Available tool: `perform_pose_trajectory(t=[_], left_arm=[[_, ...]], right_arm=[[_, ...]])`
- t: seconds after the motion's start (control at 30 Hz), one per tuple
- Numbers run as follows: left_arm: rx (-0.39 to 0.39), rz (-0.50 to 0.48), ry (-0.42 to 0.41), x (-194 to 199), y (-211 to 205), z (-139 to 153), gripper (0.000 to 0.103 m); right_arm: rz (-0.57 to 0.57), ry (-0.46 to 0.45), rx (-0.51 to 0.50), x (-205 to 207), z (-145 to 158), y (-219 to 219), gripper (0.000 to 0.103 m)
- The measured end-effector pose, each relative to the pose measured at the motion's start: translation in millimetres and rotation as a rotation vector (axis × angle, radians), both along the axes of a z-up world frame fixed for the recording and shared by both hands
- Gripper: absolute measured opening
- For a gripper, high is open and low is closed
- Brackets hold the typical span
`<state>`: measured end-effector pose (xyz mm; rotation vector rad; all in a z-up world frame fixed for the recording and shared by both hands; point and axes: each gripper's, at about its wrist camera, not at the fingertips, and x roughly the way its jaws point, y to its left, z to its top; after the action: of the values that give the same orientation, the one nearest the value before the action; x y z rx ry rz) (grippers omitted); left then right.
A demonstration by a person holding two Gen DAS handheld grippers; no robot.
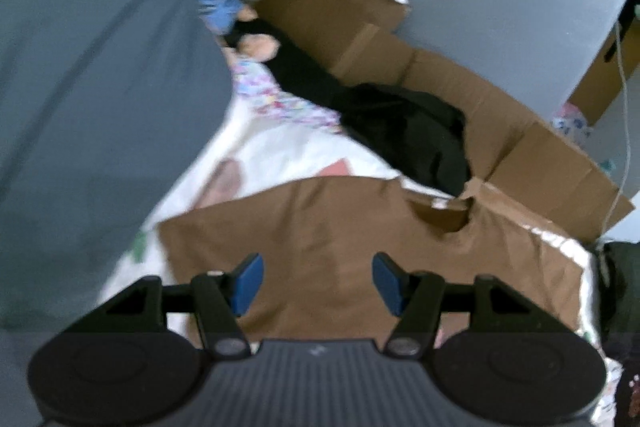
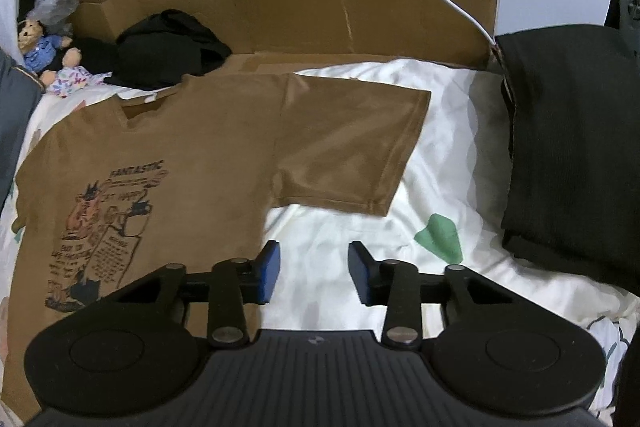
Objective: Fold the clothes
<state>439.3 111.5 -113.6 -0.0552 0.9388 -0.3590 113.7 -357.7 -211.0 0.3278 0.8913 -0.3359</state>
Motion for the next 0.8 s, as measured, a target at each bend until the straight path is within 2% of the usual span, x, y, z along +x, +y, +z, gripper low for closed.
perform_pose_trajectory(t=[0.2, 0.4, 0.5, 0.57, 0.7, 0.8], left_arm=[[0.006, -0.099, 0.010, 6, -57, -23, 0.063], [-0.003, -0.194, 0.009, -3, -92, -52, 0.063], [-0.017, -0.239, 0.015, -12, -112, -80, 0.063], [0.003, -0.262, 0.022, -18, -122, -94, 0.063], [-0.003, -0.294, 0.045, -28, -136, -112, 0.063], [-0.026, -0.323, 0.046, -38, -147, -125, 0.063]], right_arm=[[-0.036, -0.016, 0.010, 8, -13, -27, 0.024], [-0.075, -0.024, 0.018, 14, -27, -46, 0.018], [-0.066, -0.022, 0.018, 20, -35, -48, 0.017], [-0.058, -0.015, 0.011, 24, -39, -46, 0.017], [-0.064, -0.003, 0.012, 34, -48, -48, 0.017], [-0.069, -0.030, 0.000, 39, -49, -48, 0.018]])
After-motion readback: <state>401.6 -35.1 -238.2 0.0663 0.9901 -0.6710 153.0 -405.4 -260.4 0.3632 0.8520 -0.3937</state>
